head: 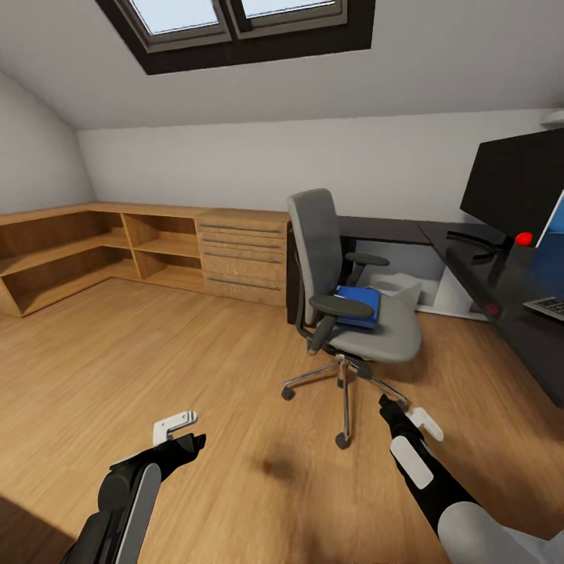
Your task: In the bedroom, organize the workspace by keeping the computer under the desk, ensuring the monitor is on the desk, placing the keyboard on the desk next to the monitor, placing the mouse on the desk next to the keyboard, moving the folder from the swivel chair onto the desk next to the mouse, stacking the notebook on top of the folder with the pen on top of the notebook, and positioning the swivel chair next to the desk.
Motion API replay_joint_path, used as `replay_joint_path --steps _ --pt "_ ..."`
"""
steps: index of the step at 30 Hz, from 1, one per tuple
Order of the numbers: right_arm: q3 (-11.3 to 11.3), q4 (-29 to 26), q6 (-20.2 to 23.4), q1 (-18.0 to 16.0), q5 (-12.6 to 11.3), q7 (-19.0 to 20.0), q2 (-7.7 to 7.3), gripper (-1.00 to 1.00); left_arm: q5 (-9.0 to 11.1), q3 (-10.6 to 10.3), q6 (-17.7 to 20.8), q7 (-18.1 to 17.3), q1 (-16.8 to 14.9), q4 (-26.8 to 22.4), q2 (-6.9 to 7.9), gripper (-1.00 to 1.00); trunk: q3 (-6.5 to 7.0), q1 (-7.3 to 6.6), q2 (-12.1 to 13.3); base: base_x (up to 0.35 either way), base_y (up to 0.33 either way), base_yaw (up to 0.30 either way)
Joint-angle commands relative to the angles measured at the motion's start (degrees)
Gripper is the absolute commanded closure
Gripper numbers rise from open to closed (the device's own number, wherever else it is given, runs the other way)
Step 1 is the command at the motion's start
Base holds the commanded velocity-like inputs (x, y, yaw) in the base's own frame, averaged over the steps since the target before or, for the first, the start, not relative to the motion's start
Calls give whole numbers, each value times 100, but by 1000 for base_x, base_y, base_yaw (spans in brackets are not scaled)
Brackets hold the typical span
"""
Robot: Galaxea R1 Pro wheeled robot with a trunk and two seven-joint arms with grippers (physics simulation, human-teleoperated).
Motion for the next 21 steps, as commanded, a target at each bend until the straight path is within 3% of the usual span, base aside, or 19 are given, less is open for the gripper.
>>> replay_joint_path --steps 1,8,10,21 --pt "48 -8 -41 -4 -62 -36 -10 -100 59 6 22 42 -4 -6 -4 -100 -6 -1 -2 -1 1 0" --pt "43 -31 -49 -5 -55 -39 -22 -100 61 1 22 14 -4 -5 -4 -100 -6 -1 -2 0 0 -39" --pt "41 -30 -41 -5 -59 -37 -94 -100 67 0 22 4 -4 -5 -4 -100 -6 -1 -2 0 211 -253" --pt "40 -20 -43 -4 -60 -41 -104 -100 70 0 22 4 -4 -5 -4 -100 -6 -1 -2 0 296 -265"
